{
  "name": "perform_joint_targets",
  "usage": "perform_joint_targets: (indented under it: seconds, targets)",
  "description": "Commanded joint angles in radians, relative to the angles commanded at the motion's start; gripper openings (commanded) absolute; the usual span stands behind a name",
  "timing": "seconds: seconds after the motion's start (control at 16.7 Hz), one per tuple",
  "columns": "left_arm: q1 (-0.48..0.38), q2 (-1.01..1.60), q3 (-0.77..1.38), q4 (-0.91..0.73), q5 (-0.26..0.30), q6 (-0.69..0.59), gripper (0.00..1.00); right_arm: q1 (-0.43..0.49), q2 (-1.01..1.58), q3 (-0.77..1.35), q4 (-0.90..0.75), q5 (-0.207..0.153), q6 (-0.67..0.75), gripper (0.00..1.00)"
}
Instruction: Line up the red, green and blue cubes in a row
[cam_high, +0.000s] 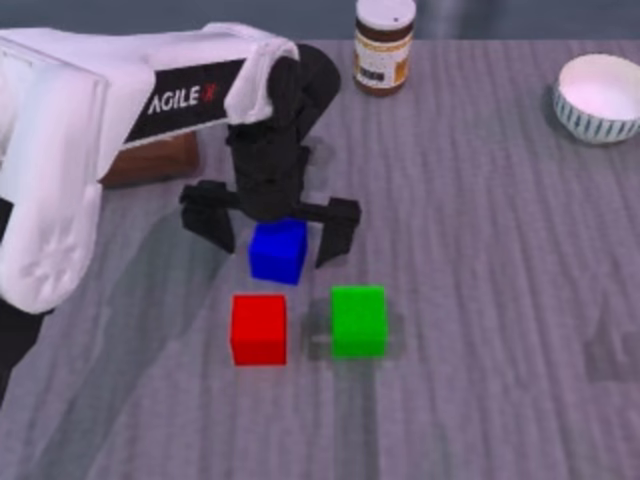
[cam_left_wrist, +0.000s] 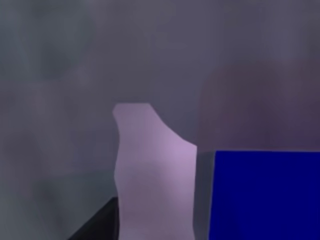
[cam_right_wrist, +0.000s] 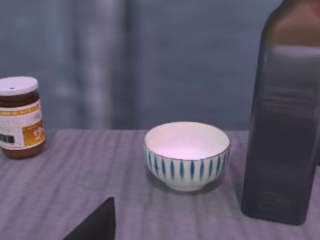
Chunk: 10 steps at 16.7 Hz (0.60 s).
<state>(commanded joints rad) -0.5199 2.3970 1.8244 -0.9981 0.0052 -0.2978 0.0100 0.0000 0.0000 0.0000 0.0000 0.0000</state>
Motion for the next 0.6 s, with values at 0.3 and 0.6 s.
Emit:
perform_joint_targets:
  seconds: [0.3, 0.6]
  targets:
    - [0.000, 0.000, 0.000, 0.000, 0.000, 0.000, 0.77, 0.000, 0.000, 0.000, 0.000, 0.000, 0.000, 1.00]
    - [0.000, 0.000, 0.000, 0.000, 0.000, 0.000, 0.40, 0.000, 0.000, 0.000, 0.000, 0.000, 0.000, 1.00]
